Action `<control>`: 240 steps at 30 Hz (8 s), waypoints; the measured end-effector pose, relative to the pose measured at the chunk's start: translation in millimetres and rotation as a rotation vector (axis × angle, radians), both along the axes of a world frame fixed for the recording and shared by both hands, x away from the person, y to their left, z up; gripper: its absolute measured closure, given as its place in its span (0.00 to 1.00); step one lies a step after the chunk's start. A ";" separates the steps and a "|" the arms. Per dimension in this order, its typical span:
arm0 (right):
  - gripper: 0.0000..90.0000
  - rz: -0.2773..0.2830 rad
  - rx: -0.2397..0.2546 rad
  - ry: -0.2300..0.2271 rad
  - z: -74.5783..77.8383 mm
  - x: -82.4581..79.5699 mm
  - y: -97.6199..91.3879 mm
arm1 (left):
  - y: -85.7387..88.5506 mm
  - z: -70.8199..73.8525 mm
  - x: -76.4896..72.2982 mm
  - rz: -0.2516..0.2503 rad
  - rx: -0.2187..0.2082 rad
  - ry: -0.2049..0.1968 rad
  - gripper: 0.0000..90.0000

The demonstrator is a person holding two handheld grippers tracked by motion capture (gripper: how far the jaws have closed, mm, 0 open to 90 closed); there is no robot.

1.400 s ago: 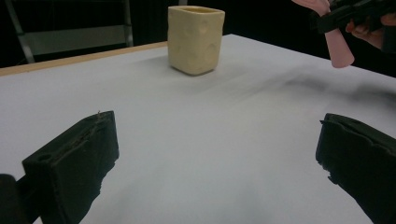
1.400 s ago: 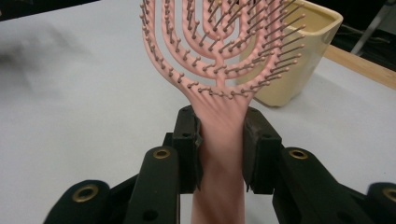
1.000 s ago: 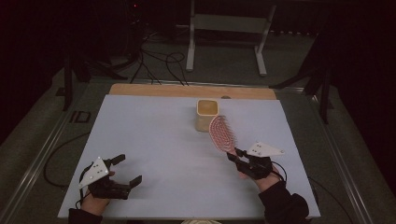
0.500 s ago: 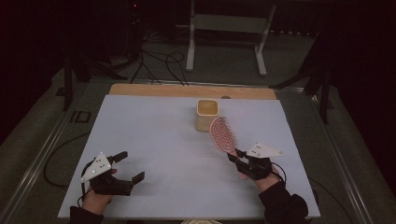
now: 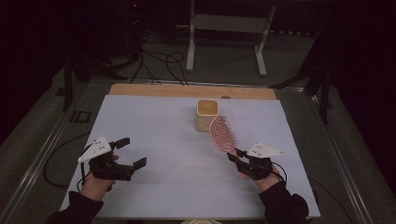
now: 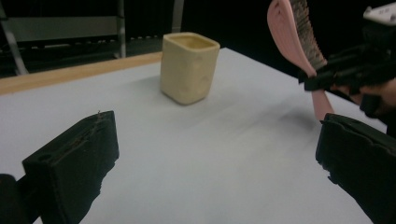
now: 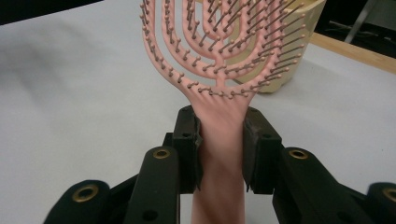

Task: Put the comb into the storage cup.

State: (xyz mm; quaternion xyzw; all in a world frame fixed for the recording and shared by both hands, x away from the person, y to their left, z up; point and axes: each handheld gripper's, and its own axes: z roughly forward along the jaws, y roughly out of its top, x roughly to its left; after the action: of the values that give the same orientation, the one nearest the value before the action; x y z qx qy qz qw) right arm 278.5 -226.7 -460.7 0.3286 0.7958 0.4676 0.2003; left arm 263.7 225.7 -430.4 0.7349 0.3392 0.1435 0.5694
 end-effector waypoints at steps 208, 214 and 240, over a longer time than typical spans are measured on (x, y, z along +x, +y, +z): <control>0.11 0.128 0.102 -0.026 4.1 -11.4 -19.8 | -172.0 154.2 173.7 0.084 0.020 0.106 0.73; 0.11 0.128 0.102 -0.027 4.0 -11.4 -19.9 | -173.0 150.4 180.1 0.116 0.039 0.104 0.73; 0.11 0.132 0.104 -0.020 4.2 -11.7 -20.6 | -178.4 121.4 199.1 0.193 0.069 0.099 0.73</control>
State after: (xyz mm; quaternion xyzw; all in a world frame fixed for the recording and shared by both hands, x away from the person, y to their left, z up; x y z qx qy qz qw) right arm 266.8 -247.3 -456.5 0.2807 0.7884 0.5237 0.1594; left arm 462.7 47.3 -309.0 0.7242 0.4309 0.1727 0.5100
